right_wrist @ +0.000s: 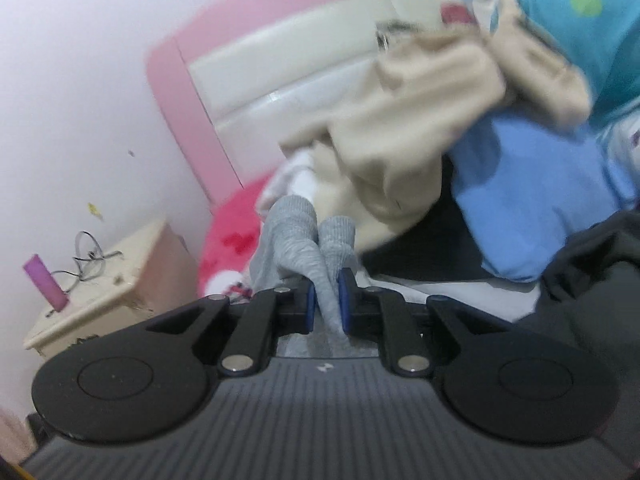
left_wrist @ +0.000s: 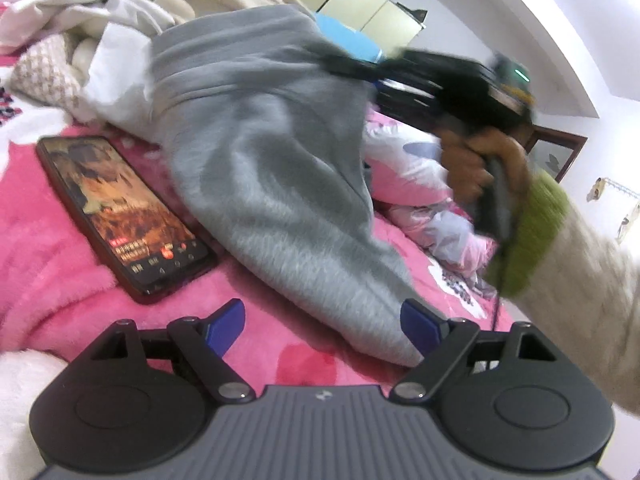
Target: Fold clothes
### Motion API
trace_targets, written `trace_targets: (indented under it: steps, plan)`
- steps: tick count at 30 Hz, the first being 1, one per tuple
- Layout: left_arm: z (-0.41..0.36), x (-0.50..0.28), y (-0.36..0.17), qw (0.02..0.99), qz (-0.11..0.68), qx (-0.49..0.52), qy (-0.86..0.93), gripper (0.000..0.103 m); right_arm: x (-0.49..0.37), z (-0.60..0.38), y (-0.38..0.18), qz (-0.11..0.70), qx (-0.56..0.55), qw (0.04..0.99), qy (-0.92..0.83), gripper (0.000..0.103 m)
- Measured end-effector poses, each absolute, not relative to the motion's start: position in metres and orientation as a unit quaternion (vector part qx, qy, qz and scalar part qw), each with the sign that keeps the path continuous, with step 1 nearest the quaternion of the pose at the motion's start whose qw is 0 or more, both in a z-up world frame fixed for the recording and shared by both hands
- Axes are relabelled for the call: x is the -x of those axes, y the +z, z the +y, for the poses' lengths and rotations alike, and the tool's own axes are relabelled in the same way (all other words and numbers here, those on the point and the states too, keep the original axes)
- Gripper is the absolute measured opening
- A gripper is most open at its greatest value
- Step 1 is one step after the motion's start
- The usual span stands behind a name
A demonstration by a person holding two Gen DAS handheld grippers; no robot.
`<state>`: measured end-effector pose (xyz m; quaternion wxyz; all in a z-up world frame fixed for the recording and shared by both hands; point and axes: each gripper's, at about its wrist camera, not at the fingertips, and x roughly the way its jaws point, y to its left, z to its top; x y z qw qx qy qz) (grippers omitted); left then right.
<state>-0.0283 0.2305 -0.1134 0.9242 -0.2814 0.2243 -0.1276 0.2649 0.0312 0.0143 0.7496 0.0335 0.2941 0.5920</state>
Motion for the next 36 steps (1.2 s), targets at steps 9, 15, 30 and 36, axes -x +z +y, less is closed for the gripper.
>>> trace_targets:
  steps: [9, 15, 30, 36]
  plan:
    - [0.212, 0.026, -0.070, 0.936, 0.188, 0.247, -0.163, 0.088, -0.199, -0.143, 0.035, 0.227, -0.089, 0.782, 0.573, 0.010]
    - [0.181, 0.011, -0.048, 0.939, 0.183, 0.211, -0.199, 0.089, -0.170, -0.207, -0.035, 0.290, -0.128, 0.813, 0.488, 0.013]
    - [0.141, -0.089, -0.048, 0.883, 0.310, 0.204, -0.286, 0.098, -0.088, -0.304, -0.101, 0.243, -0.414, 0.813, 0.331, 0.050]
    - [0.125, -0.117, -0.055, 0.859, 0.347, 0.212, -0.312, 0.097, -0.100, -0.288, -0.130, 0.271, -0.543, 0.720, 0.337, 0.066]
